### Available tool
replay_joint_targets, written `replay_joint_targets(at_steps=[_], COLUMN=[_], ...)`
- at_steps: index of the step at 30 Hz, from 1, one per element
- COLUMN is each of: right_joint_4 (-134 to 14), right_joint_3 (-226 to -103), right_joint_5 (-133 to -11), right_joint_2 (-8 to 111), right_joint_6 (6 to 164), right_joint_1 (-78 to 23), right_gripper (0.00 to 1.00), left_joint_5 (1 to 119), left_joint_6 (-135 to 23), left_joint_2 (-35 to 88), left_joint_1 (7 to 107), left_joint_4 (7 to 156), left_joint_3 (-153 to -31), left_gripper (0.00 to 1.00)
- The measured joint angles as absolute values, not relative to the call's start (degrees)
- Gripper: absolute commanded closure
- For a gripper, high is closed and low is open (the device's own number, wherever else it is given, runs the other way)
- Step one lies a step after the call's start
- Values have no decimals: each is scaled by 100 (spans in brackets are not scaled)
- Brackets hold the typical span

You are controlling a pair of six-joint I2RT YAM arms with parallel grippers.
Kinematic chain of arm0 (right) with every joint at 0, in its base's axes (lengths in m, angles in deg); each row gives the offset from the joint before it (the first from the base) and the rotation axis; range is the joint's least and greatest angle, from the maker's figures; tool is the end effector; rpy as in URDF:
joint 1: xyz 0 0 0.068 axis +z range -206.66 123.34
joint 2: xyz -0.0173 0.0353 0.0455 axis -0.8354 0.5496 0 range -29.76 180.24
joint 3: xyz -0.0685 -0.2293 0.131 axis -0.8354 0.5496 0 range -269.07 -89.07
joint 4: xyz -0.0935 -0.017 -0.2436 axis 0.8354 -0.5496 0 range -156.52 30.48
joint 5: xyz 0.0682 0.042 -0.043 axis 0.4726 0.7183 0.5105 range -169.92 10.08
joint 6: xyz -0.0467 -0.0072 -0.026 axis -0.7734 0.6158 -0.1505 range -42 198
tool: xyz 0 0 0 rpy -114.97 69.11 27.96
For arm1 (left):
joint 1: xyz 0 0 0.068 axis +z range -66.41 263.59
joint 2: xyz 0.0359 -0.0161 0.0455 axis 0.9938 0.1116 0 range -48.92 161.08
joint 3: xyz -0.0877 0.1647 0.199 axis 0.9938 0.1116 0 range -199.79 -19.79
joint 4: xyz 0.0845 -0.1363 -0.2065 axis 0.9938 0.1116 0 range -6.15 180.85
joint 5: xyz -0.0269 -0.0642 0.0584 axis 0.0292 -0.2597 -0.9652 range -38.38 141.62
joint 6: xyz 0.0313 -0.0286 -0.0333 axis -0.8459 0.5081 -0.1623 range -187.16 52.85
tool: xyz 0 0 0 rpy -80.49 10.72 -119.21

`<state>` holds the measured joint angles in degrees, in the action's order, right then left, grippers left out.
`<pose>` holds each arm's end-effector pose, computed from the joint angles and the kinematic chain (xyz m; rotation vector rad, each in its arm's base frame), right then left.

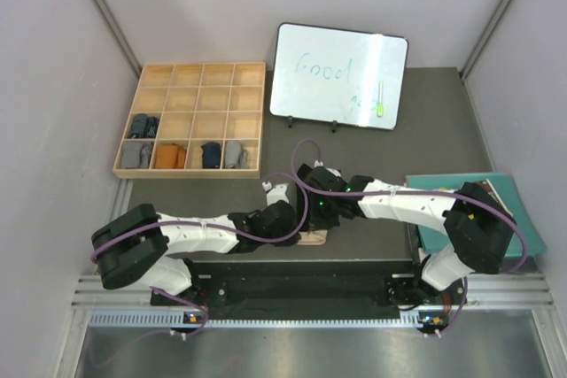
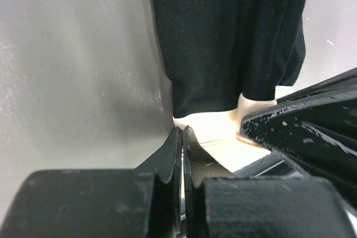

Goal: Roll the underwear
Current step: Fold the underwear at the center of the board.

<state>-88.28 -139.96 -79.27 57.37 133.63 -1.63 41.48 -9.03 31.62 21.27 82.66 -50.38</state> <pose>0.1637 0.2347 0.1813 0.0116 2.8551 0.5300 0.1226 -0.2203 0.1430 0.0084 2.5449 -0.7189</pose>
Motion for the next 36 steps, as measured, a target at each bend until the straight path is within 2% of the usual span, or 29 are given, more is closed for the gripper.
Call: replay_joint_targets(at_steps=[13, 27, 36], right_joint_4=[-8622, -8590, -8570], right_joint_3=[-14440, -14545, -14556], right_joint_5=[-7790, -7661, -7591], right_joint_2=[6559, 6658, 6664], right_joint_6=[13322, 13046, 13003], right_joint_1=[110, 136, 138], right_gripper=[100, 100, 69], left_joint_5=[4124, 4087, 4063], left_joint_6=[-855, -852, -861], left_joint_2=[2985, 2921, 2880], left_joint_1=[2127, 2131, 2140], left_joint_4=[7917, 7914, 7995], left_joint_3=[-4723, -4666, -4666], left_gripper=[100, 100, 100])
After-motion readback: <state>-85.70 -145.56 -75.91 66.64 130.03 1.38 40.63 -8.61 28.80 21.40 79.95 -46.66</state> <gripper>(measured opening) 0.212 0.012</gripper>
